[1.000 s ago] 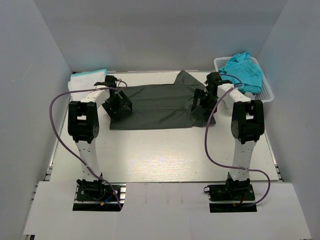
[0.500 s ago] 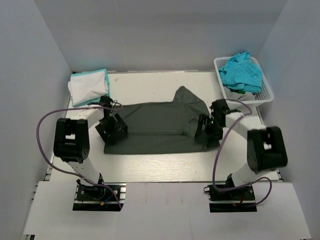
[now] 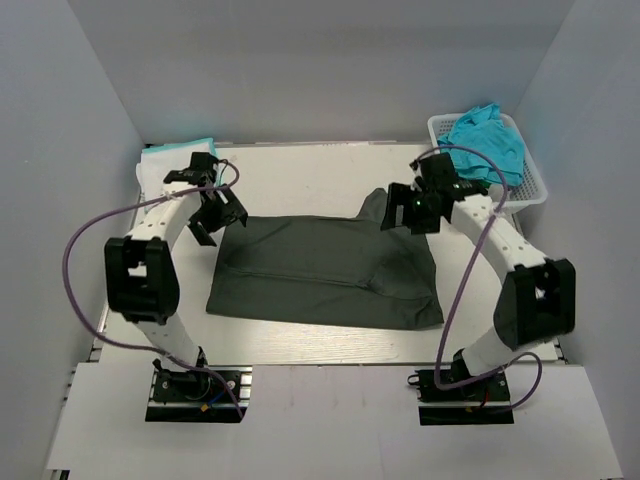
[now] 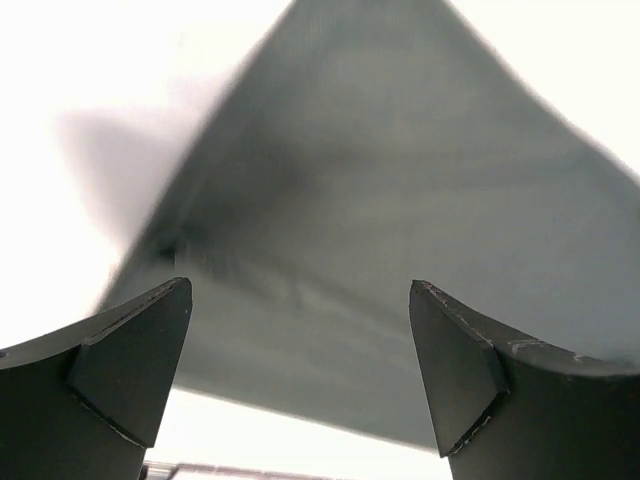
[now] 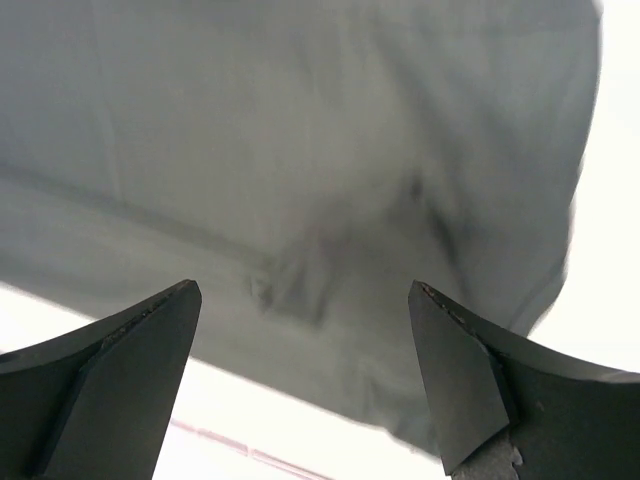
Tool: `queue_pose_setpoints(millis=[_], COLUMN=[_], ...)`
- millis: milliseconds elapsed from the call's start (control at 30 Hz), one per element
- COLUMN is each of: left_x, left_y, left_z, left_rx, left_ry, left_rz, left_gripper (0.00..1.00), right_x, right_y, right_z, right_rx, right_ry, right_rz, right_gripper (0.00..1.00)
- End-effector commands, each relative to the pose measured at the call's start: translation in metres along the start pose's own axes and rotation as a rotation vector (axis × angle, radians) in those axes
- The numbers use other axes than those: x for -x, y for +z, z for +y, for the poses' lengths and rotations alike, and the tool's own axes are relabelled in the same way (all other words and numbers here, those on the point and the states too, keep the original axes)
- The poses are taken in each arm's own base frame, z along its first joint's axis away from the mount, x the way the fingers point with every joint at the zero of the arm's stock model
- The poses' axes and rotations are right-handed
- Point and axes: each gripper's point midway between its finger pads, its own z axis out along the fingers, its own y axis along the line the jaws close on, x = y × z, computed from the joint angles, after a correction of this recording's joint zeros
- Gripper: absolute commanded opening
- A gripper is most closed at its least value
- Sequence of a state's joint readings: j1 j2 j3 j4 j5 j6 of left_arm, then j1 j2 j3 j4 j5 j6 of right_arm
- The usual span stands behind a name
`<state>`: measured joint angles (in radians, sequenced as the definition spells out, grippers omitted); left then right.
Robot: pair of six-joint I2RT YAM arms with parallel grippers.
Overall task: Fold and stack the t-shirts
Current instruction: Fold the flattened tshirt in 1/3 of the way, then grap the side of the flattened tshirt furthest away from the robot with both arms
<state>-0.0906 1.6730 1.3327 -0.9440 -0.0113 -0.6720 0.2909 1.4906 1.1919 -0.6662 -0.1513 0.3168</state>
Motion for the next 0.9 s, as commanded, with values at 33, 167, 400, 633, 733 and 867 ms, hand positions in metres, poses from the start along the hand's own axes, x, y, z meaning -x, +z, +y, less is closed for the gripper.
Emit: queue_pose_setpoints(millis=[33,167,400,633,733,867], left_x=[0.049,0.085,0.105,0.082,0.078,0.073], left_y=[0.016,0.04,0.085,0.112,0.119,0.128], left_z=[-0.008,-0.02,-0.03,-0.026,-0.034,-0.031], left_rx=[0.084,0.142,0.187,0.165,0.113,0.128], left_ry=[-0.023,-0.023,-0.009,0.023,0.05,0.051], left_rz=[-0.095,-0.138,-0.121,-0.043,-0.018,0.001], left_gripper=[1.0,1.0,0.85,0.56,0.45,0.3], right_x=[0.074,0.118,0.17,0.184,0.186,0.188], right_y=[0.019,0.051,0.097,0.142,0.16,0.18], right_z=[-0.005,-0.019,-0.021,-0.037,-0.043,-0.048], right_rx=[-0.101,-0.2,-0.225,-0.249,-0.264,-0.27], right_ry=[-0.033,-0.056,-0.07,-0.037,-0.078,-0.097], right_rz=[-0.094,-0.116,-0.139,-0.187,-0.205,-0.188], right_gripper=[0.9,0.9,0.9,0.9,0.9,0.9])
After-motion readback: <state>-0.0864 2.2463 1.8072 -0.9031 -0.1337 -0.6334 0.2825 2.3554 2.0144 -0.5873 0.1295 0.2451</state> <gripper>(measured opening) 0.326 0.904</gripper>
